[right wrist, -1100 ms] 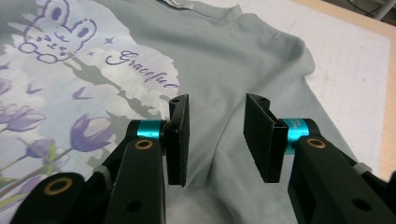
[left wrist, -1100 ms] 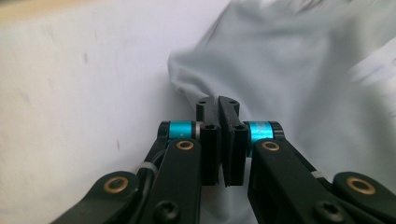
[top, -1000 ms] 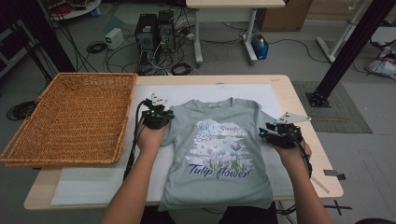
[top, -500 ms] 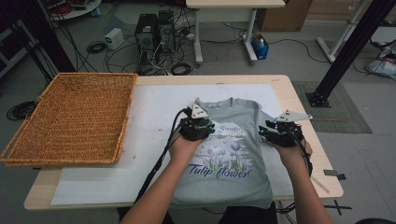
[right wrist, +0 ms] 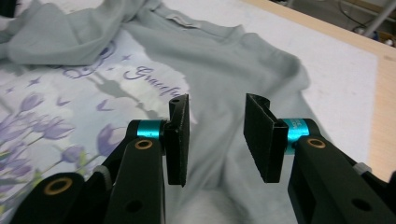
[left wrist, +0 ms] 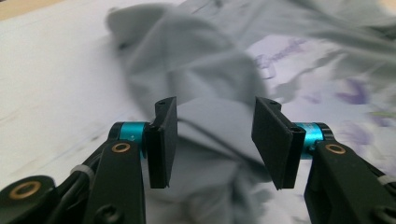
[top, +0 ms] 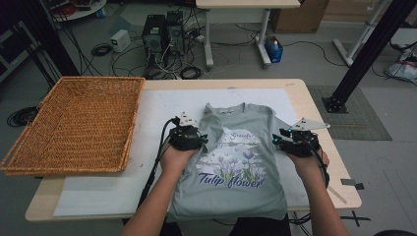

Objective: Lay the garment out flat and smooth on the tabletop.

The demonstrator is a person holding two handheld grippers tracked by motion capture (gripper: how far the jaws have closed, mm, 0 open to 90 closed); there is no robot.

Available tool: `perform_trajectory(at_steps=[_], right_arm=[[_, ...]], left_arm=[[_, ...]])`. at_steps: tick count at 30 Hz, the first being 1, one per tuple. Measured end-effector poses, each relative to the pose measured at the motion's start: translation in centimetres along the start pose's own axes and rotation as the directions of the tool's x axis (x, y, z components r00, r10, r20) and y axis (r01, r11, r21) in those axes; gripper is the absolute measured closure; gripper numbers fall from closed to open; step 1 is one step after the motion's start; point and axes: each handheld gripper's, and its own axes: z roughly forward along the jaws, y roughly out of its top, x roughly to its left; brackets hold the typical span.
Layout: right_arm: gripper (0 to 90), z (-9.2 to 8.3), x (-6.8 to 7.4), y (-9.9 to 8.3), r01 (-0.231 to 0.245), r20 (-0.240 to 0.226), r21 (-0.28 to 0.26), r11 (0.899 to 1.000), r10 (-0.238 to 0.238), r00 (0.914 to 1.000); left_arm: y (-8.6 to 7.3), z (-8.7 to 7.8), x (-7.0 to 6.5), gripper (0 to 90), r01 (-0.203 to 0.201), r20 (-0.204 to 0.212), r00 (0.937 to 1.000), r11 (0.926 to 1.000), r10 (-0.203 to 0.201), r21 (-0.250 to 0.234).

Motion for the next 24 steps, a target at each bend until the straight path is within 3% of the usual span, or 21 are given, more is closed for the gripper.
perform_trajectory(at_steps=[3, 5, 7, 10, 13, 16, 18, 20, 22, 24], right_arm=[[61.5, 0.4, 1.2, 0.2, 0.024, -0.027, 0.004, 1.0, -0.024, 0.9993], [60.9, 1.1, 2.2, 0.5, 0.009, -0.087, -0.003, 1.0, -0.009, 0.9962], [60.5, 2.1, 3.6, 1.2, 0.026, -0.124, -0.003, 1.0, -0.026, 0.992], [59.5, 4.2, 5.8, 2.4, 0.048, -0.194, -0.008, 0.999, -0.048, 0.9798], [58.9, 6.9, 8.2, 3.6, 0.073, -0.27, -0.025, 0.997, -0.077, 0.9598], [57.8, 10.0, 9.9, 4.4, 0.024, -0.329, 0.016, 1.0, -0.017, 0.9443], [60.3, 12.1, 10.9, 4.4, 0.028, -0.33, 0.065, 0.997, -0.005, 0.9438], [74.3, 14.1, 11.5, 3.9, 0.052, -0.324, 0.148, 0.988, -0.001, 0.946], [90.0, 14.1, 11.3, 3.8, 0.041, -0.296, 0.142, 0.989, 0.003, 0.9552], [90.0, 13.0, 10.5, 4.1, 0.039, -0.286, 0.127, 0.991, -0.001, 0.9581]], left_arm=[[-0.3, -0.1, 0.9, 50.8, 0.036, -0.004, 0.9994, 0.9993, -0.036, -0.01], [-0.4, -0.5, 1.1, 50.8, 0.045, -0.01, 0.9989, 0.9987, -0.046, -0.024], [-0.5, -1.1, 1.2, 50.8, 0.047, -0.015, 0.9987, 0.9982, -0.048, -0.037], [-0.9, -2.5, 1.6, 50.8, 0.056, -0.02, 0.9981, 0.9961, -0.058, -0.067], [-1.5, -4.1, 2.3, 44.7, 0.066, -0.037, 0.997, 0.9947, -0.069, -0.079], [-2.4, -5.6, 3.1, 37.4, 0.083, -0.063, 0.9941, 0.9924, -0.089, -0.091], [-2.9, -6.5, 3.3, 36.7, 0.091, -0.078, 0.9921, 0.9909, -0.098, -0.099], [-3.2, -7.2, 3.5, 36.2, 0.096, -0.081, 0.9912, 0.9893, -0.105, -0.11], [-3.2, -7.9, 3.6, 36.1, 0.096, -0.08, 0.9912, 0.9878, -0.106, -0.123], [-3.1, -8.2, 3.7, 36.1, 0.086, -0.082, 0.9919, 0.9881, -0.097, -0.127]])
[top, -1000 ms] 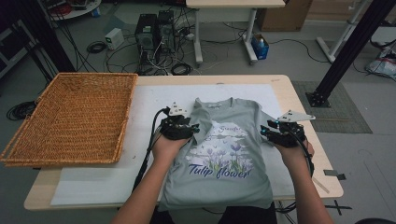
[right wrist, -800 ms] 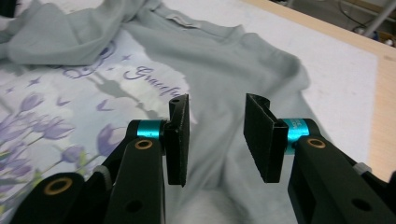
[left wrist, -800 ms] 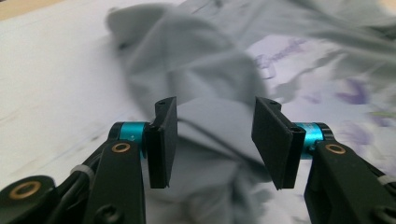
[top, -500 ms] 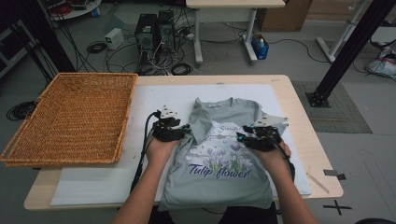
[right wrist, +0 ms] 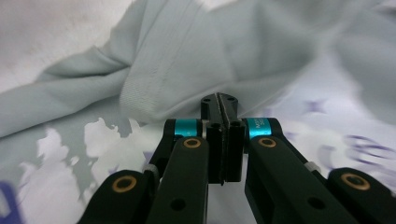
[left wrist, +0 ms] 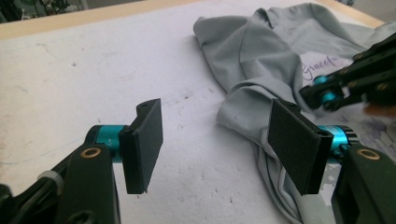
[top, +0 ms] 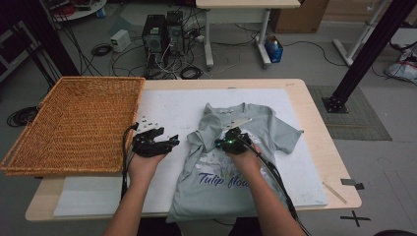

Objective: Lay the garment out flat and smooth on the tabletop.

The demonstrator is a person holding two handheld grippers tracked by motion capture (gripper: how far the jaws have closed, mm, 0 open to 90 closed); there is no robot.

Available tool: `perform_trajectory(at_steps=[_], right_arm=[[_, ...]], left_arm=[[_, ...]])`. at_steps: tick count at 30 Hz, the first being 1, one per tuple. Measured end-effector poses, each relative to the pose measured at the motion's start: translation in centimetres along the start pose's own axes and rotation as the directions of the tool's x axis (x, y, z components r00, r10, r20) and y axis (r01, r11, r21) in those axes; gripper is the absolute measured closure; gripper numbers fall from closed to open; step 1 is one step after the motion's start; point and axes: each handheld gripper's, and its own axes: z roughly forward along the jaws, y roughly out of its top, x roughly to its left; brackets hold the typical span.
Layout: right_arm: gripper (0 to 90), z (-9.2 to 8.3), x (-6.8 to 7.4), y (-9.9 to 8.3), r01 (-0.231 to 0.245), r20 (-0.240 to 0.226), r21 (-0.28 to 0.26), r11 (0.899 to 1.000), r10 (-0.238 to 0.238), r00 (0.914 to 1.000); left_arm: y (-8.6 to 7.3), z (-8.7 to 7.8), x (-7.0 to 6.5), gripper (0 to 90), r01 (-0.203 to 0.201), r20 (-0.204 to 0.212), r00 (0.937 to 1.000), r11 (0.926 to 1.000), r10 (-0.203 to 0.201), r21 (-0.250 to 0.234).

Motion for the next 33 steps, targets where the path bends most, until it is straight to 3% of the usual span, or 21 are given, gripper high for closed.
perform_trajectory(at_steps=[5, 7, 11, 15, 16, 18, 19, 22, 25, 27, 30, 31, 32, 33], right_arm=[[90.0, -5.0, -1.8, 0.0, 0.018, 0.079, -0.045, 0.999, -0.015, 0.9968], [70.9, -5.6, -1.9, -0.2, 0.015, 0.089, -0.074, 0.997, -0.009, 0.996], [60.6, -3.6, -0.9, 0.0, 0.001, 0.019, -0.087, 0.996, 0.0, 0.9998], [54.5, -0.3, 0.5, 0.3, -0.07, -0.049, -0.076, 0.995, 0.066, 0.9966], [56.3, 0.5, 0.7, 0.2, -0.08, -0.054, -0.061, 0.995, 0.077, 0.9956], [76.1, 1.7, 1.2, 0.0, -0.055, -0.013, 0.004, 0.998, 0.055, 0.9984], [86.7, 1.6, 1.3, -0.1, -0.034, 0.015, -0.003, 0.999, 0.034, 0.9993], [89.6, 0.2, 0.6, 0.0, -0.035, 0.032, 0.004, 0.999, 0.035, 0.9989], [89.6, -2.8, -0.7, -0.1, -0.031, 0.062, -0.038, 0.999, 0.034, 0.9975], [89.5, -5.3, -2.0, -0.5, -0.016, 0.107, -0.052, 0.999, 0.022, 0.994], [87.2, -7.1, -3.6, -1.5, -0.004, 0.157, -0.026, 1.0, 0.008, 0.9875], [79.1, -7.5, -4.1, -2.0, -0.009, 0.171, -0.009, 1.0, 0.011, 0.9851], [63.4, -7.8, -4.4, -2.2, -0.025, 0.174, -0.017, 1.0, 0.028, 0.9844], [59.0, -8.0, -4.6, -2.3, -0.049, 0.185, -0.038, 0.998, 0.055, 0.9812]], left_arm=[[0.5, 0.2, 0.0, 36.0, -0.002, 0.021, 0.9998, 0.9998, 0.002, -0.022], [0.4, 0.4, -0.1, 35.6, -0.003, 0.033, 0.9995, 0.9995, 0.004, -0.03], [0.2, 0.7, -0.1, 34.5, -0.007, 0.049, 0.9987, 0.9997, 0.008, -0.022], [0.1, 0.9, -0.2, 33.8, -0.018, 0.072, 0.9973, 0.9998, 0.019, -0.012], [0.1, 0.9, -0.2, 33.5, -0.023, 0.077, 0.9968, 0.9997, 0.023, -0.007], [0.0, 1.1, -0.4, 32.7, -0.026, 0.085, 0.996, 0.9996, 0.026, 0.002], [0.0, 1.1, -0.5, 32.5, -0.033, 0.09, 0.9954, 0.9995, 0.032, 0.004], [0.1, 1.3, -0.7, 32.3, -0.041, 0.096, 0.9946, 0.9992, 0.041, 0.002], [0.4, 1.5, -0.7, 32.3, -0.04, 0.098, 0.9944, 0.9992, 0.04, -0.007], [0.5, 1.6, -0.8, 32.3, -0.041, 0.098, 0.9943, 0.9991, 0.042, -0.01], [0.6, 1.6, -1.1, 32.3, -0.043, 0.103, 0.9937, 0.999, 0.044, -0.011], [0.6, 1.7, -1.2, 32.3, -0.043, 0.107, 0.9933, 0.999, 0.044, -0.013], [0.6, 1.7, -1.3, 32.3, -0.046, 0.106, 0.9932, 0.9989, 0.047, -0.013], [0.6, 1.7, -1.4, 32.3, -0.049, 0.105, 0.9932, 0.9988, 0.05, -0.011]])
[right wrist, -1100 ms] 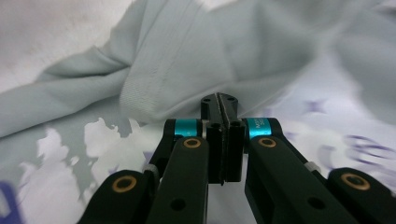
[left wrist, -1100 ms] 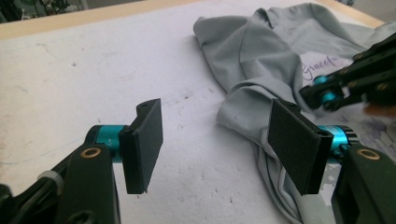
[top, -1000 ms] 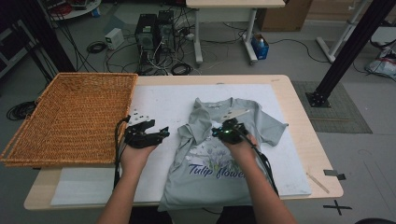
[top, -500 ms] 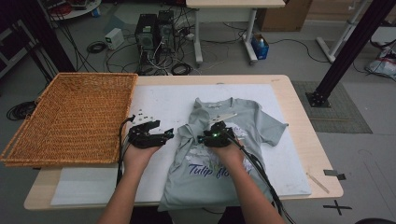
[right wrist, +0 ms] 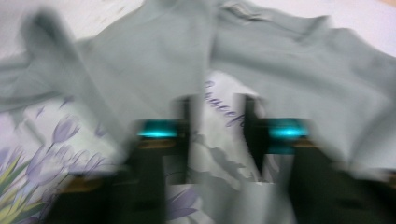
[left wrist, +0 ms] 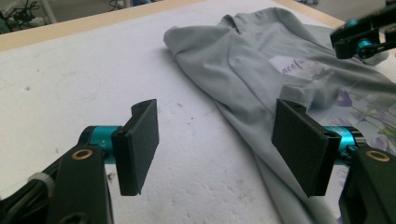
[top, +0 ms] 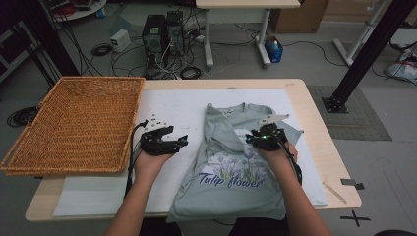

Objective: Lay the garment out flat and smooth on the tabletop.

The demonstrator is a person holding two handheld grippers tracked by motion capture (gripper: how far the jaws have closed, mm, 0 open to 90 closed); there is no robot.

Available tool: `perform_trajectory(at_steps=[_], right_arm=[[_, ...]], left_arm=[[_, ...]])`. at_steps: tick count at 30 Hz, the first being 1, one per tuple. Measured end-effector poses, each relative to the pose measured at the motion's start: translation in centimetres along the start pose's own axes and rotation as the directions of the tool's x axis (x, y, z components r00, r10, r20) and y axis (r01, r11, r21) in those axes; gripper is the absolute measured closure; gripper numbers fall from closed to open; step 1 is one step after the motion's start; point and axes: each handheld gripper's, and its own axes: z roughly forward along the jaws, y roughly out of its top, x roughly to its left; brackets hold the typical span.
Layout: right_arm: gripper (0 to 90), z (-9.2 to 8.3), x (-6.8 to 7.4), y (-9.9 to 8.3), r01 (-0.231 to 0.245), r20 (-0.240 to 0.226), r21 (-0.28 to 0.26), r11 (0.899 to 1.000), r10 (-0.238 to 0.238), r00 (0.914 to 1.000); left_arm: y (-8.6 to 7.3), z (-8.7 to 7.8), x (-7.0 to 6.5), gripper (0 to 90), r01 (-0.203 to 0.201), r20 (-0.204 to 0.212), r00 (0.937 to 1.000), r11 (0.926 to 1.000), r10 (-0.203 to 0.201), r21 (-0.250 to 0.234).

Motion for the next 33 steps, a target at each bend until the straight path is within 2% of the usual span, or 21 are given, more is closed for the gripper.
perform_trajectory(at_steps=[1, 4, 6, 7, 8, 9, 10, 12, 14, 17, 19, 20, 22, 23, 24, 26, 28, 29, 31, 33], right_arm=[[58.9, -0.2, 0.1, 0.0, -0.012, -0.018, -0.021, 1.0, 0.012, 0.9998], [53.0, 0.1, 2.2, 0.6, 0.05, -0.097, -0.075, 0.996, -0.057, 0.9936], [45.4, 1.0, 4.2, 1.1, 0.099, -0.181, -0.104, 0.99, -0.117, 0.9765], [44.4, 1.6, 5.1, 1.3, 0.122, -0.206, -0.107, 0.987, -0.142, 0.9682], [44.4, 2.1, 5.9, 1.4, 0.148, -0.238, -0.112, 0.983, -0.171, 0.956], [44.5, 2.8, 6.7, 1.5, 0.178, -0.252, -0.109, 0.978, -0.2, 0.9467], [49.5, 3.3, 6.9, 1.5, 0.193, -0.25, -0.097, 0.976, -0.211, 0.9451], [67.3, 4.4, 7.3, 1.1, 0.219, -0.245, -0.018, 0.975, -0.217, 0.9449], [83.4, 4.6, 7.2, 0.6, 0.225, -0.246, 0.009, 0.974, -0.216, 0.9449], [85.3, 3.0, 7.3, -0.5, 0.26, -0.227, -0.012, 0.966, -0.256, 0.9397], [82.4, 1.9, 7.3, -1.6, 0.288, -0.217, -0.014, 0.957, -0.284, 0.9338], [80.9, 1.6, 7.4, -2.3, 0.292, -0.218, 0.008, 0.956, -0.283, 0.934], [72.8, 1.3, 7.2, -3.6, 0.328, -0.21, 0.057, 0.943, -0.31, 0.9273], [72.2, 0.9, 7.0, -3.9, 0.316, -0.21, 0.07, 0.946, -0.296, 0.9318], [71.1, 0.5, 6.5, -4.0, 0.305, -0.205, 0.058, 0.951, -0.287, 0.9357], [69.7, -0.8, 5.2, -3.7, 0.245, -0.166, 0.02, 0.969, -0.238, 0.9568], [66.8, -1.5, 3.8, -3.1, 0.183, -0.121, -0.016, 0.983, -0.183, 0.9756], [64.3, -1.4, 3.2, -2.8, 0.149, -0.102, -0.017, 0.989, -0.15, 0.9834], [60.8, -0.5, 2.4, -2.4, 0.09, -0.08, 0.0, 0.996, -0.09, 0.9927], [60.7, 1.1, 1.7, -2.2, 0.042, -0.081, 0.041, 0.998, -0.038, 0.996]], left_arm=[[0.0, 0.1, -0.1, 32.3, 0.0, 0.003, 1.0, 1.0, 0.0, 0.002], [0.1, 0.2, -0.3, 32.3, -0.002, 0.0, 1.0, 1.0, 0.002, 0.008], [0.1, 0.1, -0.4, 32.3, -0.004, 0.0, 1.0, 1.0, 0.004, 0.005], [0.2, 0.0, -0.4, 32.3, -0.01, 0.0, 1.0, 0.9999, 0.01, 0.006], [0.2, -0.1, -0.5, 32.3, -0.009, 0.002, 1.0, 0.9999, 0.009, 0.006], [0.2, -0.1, -0.5, 32.3, -0.011, -0.003, 0.9999, 0.9999, 0.011, 0.006], [0.2, -0.3, -0.5, 32.3, -0.007, -0.007, 0.9999, 1.0, 0.008, 0.002], [0.2, -0.5, -0.4, 32.3, -0.007, -0.01, 0.9999, 1.0, 0.007, -0.001], [0.2, -0.6, -0.2, 32.3, -0.004, -0.015, 0.9999, 1.0, 0.004, -0.002], [0.1, -0.7, 0.0, 32.3, 0.001, -0.019, 0.9998, 1.0, -0.001, -0.002], [0.1, -0.6, 0.0, 32.3, 0.003, -0.016, 0.9999, 1.0, -0.003, -0.007], [0.1, -0.5, -0.1, 32.3, 0.002, -0.015, 0.9999, 1.0, -0.002, -0.005], [0.1, -0.3, -0.2, 32.3, 0.005, -0.009, 0.9999, 1.0, -0.005, -0.005], [0.0, -0.3, -0.3, 32.3, 0.006, -0.008, 1.0, 1.0, -0.006, -0.004], [0.0, -0.2, -0.4, 32.3, 0.005, -0.007, 1.0, 1.0, -0.005, -0.003], [0.0, -0.2, -0.5, 32.3, 0.004, -0.003, 1.0, 1.0, -0.004, -0.006], [0.0, -0.2, -0.5, 32.3, 0.005, -0.002, 1.0, 1.0, -0.005, -0.006], [0.0, -0.3, -0.5, 32.3, -0.002, -0.002, 1.0, 1.0, 0.002, -0.002], [0.0, -0.2, -0.6, 32.3, -0.009, -0.002, 1.0, 1.0, 0.009, 0.001], [0.1, -0.2, -0.7, 32.3, -0.011, 0.0, 0.9999, 0.9999, 0.011, 0.002]])
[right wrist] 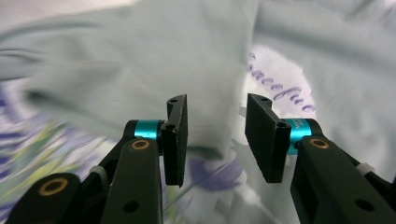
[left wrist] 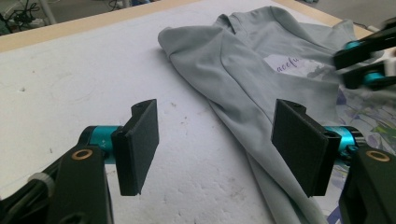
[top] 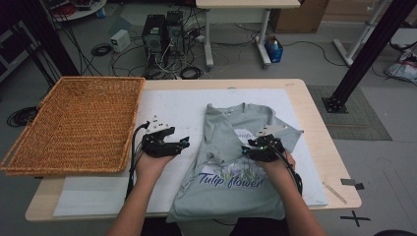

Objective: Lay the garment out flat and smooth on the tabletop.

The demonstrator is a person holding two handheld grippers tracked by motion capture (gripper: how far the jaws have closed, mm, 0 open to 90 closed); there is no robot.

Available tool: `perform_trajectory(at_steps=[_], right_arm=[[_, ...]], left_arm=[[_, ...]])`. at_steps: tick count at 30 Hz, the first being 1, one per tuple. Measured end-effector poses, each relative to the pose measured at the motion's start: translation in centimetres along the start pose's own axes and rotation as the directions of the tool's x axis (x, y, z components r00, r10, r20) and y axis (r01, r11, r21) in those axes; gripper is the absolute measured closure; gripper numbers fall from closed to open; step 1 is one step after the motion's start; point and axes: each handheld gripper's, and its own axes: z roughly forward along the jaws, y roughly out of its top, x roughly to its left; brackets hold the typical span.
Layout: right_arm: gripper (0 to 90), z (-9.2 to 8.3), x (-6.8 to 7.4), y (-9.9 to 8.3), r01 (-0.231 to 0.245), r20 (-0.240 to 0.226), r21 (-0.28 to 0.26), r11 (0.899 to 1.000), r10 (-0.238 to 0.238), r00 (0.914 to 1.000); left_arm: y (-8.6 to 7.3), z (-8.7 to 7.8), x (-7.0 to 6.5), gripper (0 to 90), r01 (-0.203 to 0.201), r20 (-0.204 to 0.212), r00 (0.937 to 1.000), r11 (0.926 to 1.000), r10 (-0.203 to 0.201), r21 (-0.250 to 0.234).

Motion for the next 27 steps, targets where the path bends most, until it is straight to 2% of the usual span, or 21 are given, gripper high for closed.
perform_trajectory(at_steps=[2, 3, 4, 6, 7, 8, 9, 10, 11, 15, 21, 25, 26, 27], right_arm=[[68.2, 1.6, -0.5, -0.2, -0.03, -0.014, 0.057, 0.998, 0.031, 0.9994], [82.4, 1.9, -0.6, -0.4, -0.039, -0.025, 0.046, 0.998, 0.04, 0.9989], [86.8, 1.7, -0.5, -0.4, -0.034, -0.016, 0.045, 0.998, 0.035, 0.9993], [87.3, 1.3, -0.6, -0.5, -0.013, 0.012, 0.051, 0.999, 0.012, 0.9999], [85.9, 1.0, -0.7, -0.6, -0.011, 0.013, 0.046, 0.999, 0.01, 0.9999], [77.2, 0.5, -0.8, -0.8, -0.012, 0.023, 0.037, 0.999, 0.011, 0.9997], [61.6, 0.0, -1.0, -0.9, -0.021, 0.032, 0.015, 1.0, 0.02, 0.9993], [58.0, -0.7, -1.2, -1.1, -0.052, 0.038, -0.012, 0.999, 0.052, 0.9979], [58.1, -1.5, -1.5, -1.3, -0.072, 0.038, -0.036, 0.997, 0.073, 0.9966], [57.6, -5.4, -2.6, -2.8, -0.082, 0.099, -0.124, 0.989, 0.094, 0.9906], [56.0, -9.5, -4.2, -5.2, -0.115, 0.155, -0.163, 0.98, 0.14, 0.9779], [54.5, -11.1, -5.0, -6.5, -0.135, 0.173, -0.177, 0.975, 0.166, 0.9709], [54.3, -11.3, -5.1, -6.8, -0.136, 0.178, -0.178, 0.975, 0.167, 0.9698], [54.3, -11.4, -5.2, -7.0, -0.139, 0.179, -0.176, 0.974, 0.171, 0.9688]], left_arm=[[0.1, 0.1, -0.1, 32.3, -0.001, 0.003, 1.0, 1.0, 0.001, 0.0], [0.3, 0.2, -0.3, 32.3, -0.005, 0.007, 1.0, 1.0, 0.005, 0.001], [0.4, 0.3, -0.5, 32.3, -0.012, 0.011, 0.9999, 0.9999, 0.012, 0.004], [0.8, 1.0, -1.0, 32.3, -0.022, 0.022, 0.9995, 0.9997, 0.022, 0.007], [1.1, 1.3, -1.4, 32.3, -0.03, 0.03, 0.9991, 0.9995, 0.03, 0.007], [1.4, 1.8, -1.8, 32.3, -0.037, 0.039, 0.9986, 0.9993, 0.036, 0.007], [1.8, 2.3, -2.4, 32.3, -0.047, 0.048, 0.9978, 0.9988, 0.047, 0.01], [2.1, 2.9, -2.9, 32.3, -0.057, 0.06, 0.9966, 0.9983, 0.056, 0.01], [2.5, 3.5, -3.5, 32.4, -0.068, 0.072, 0.9951, 0.9976, 0.067, 0.016], [3.4, 6.4, -6.0, 32.4, -0.117, 0.129, 0.9853, 0.9927, 0.112, 0.03], [3.6, 11.2, -9.1, 32.4, -0.144, 0.193, 0.9732, 0.9856, 0.125, 0.088], [3.2, 14.0, -10.5, 32.6, -0.167, 0.215, 0.9672, 0.9763, 0.136, 0.138], [3.0, 14.6, -10.7, 32.6, -0.178, 0.215, 0.9661, 0.9717, 0.143, 0.155], [2.8, 15.2, -10.8, 32.7, -0.177, 0.211, 0.9677, 0.9686, 0.138, 0.175]])
